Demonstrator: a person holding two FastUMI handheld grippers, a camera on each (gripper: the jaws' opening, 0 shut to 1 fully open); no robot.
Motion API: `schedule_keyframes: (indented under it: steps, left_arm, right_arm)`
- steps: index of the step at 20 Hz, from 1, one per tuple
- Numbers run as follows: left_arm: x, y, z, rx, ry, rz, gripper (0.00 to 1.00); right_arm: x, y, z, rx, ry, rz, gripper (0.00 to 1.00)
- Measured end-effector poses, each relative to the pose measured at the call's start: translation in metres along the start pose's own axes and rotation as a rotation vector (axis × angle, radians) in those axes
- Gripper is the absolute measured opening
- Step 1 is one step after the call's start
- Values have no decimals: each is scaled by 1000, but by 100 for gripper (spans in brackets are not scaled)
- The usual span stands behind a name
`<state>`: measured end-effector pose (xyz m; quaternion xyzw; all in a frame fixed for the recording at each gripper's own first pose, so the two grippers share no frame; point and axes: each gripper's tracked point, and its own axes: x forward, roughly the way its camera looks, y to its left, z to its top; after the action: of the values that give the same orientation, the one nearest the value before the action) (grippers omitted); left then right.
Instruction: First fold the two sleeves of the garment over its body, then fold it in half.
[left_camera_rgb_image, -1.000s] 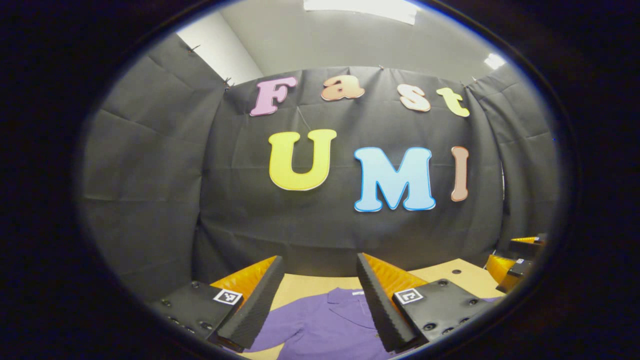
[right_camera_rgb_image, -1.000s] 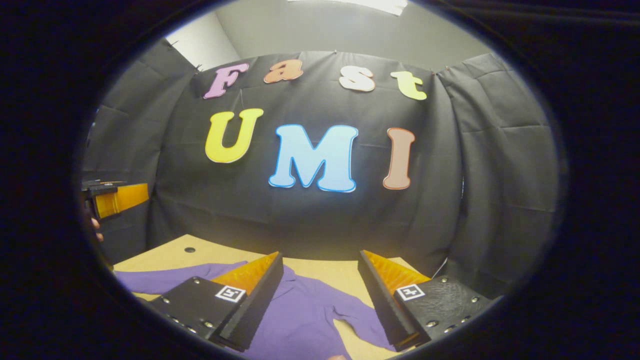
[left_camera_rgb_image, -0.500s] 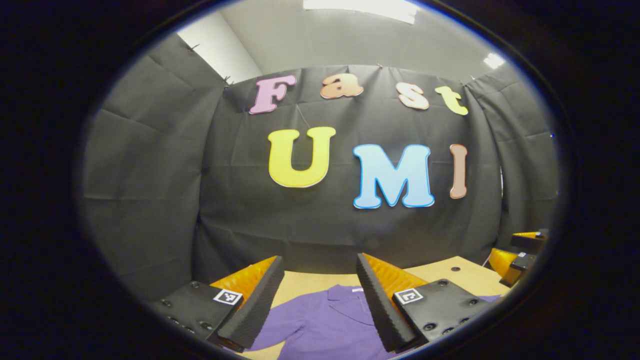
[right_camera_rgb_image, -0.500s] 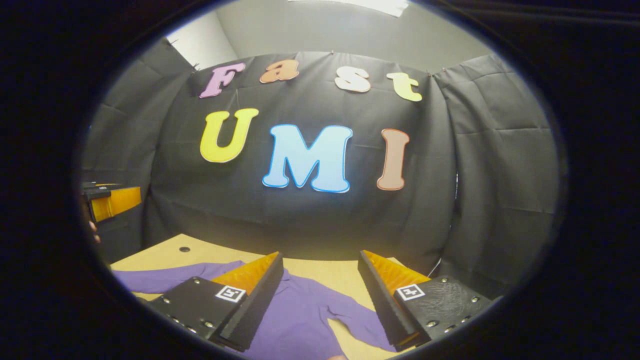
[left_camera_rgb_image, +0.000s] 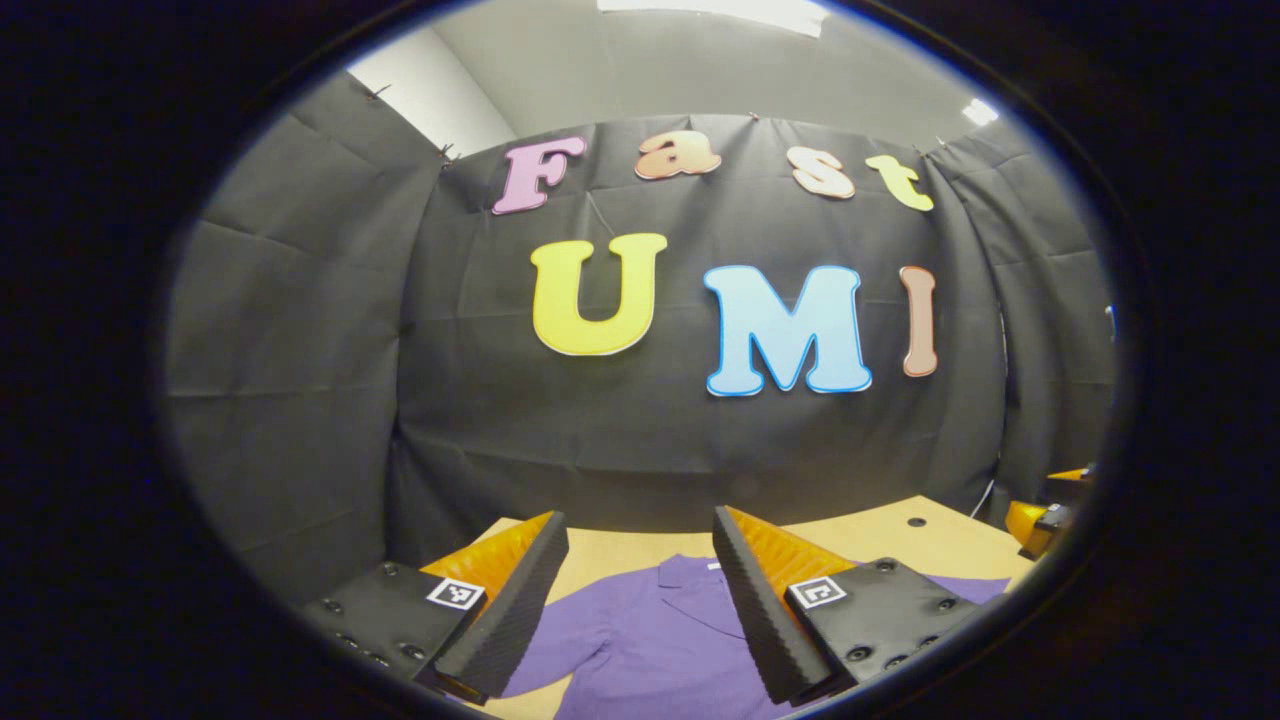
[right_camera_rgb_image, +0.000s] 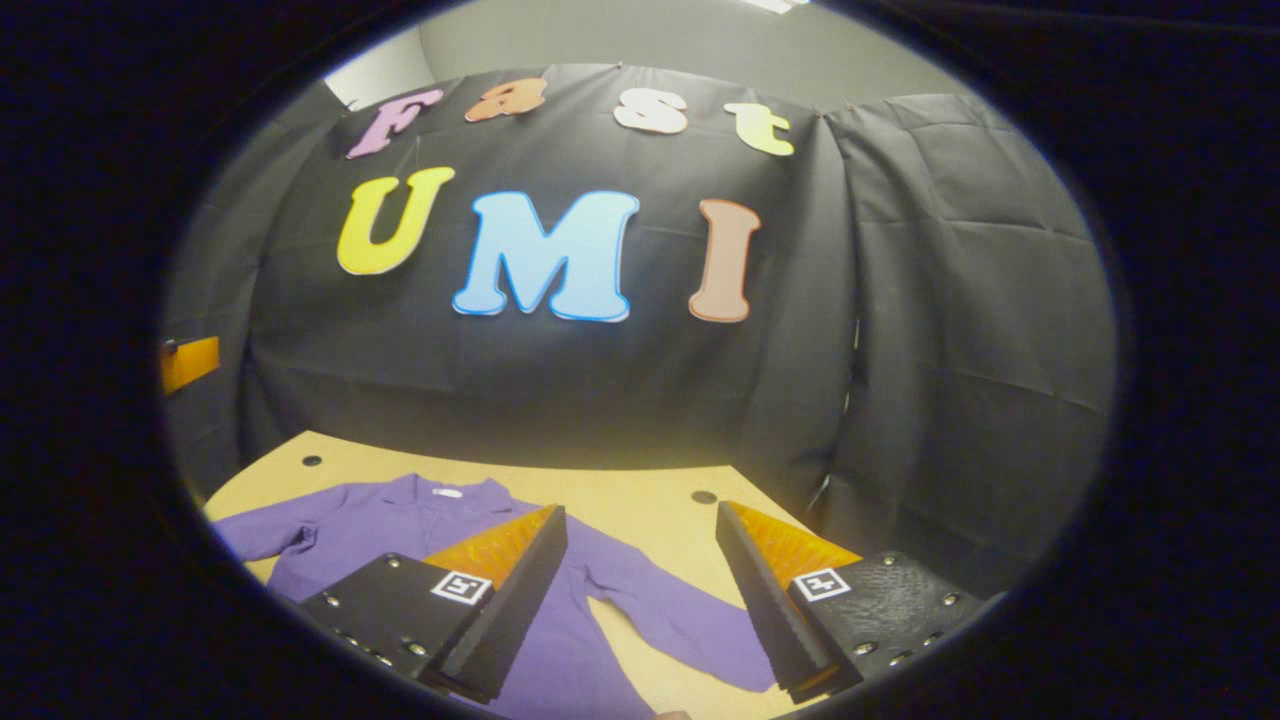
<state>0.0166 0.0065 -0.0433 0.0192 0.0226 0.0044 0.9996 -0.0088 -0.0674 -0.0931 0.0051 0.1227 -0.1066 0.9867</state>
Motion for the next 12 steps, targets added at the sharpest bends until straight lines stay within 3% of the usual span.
schedule_keyframes:
  steps: [5, 12]
  left_arm:
    - [-4, -1, -5, -1, 8, 26, 92]
    - [-20, 1, -7, 24, 13, 61, 92]
  right_arm:
    - [12, -45, -47, 53, 123, -92, 94]
    - [15, -93, -162, 187, 430, -204, 94]
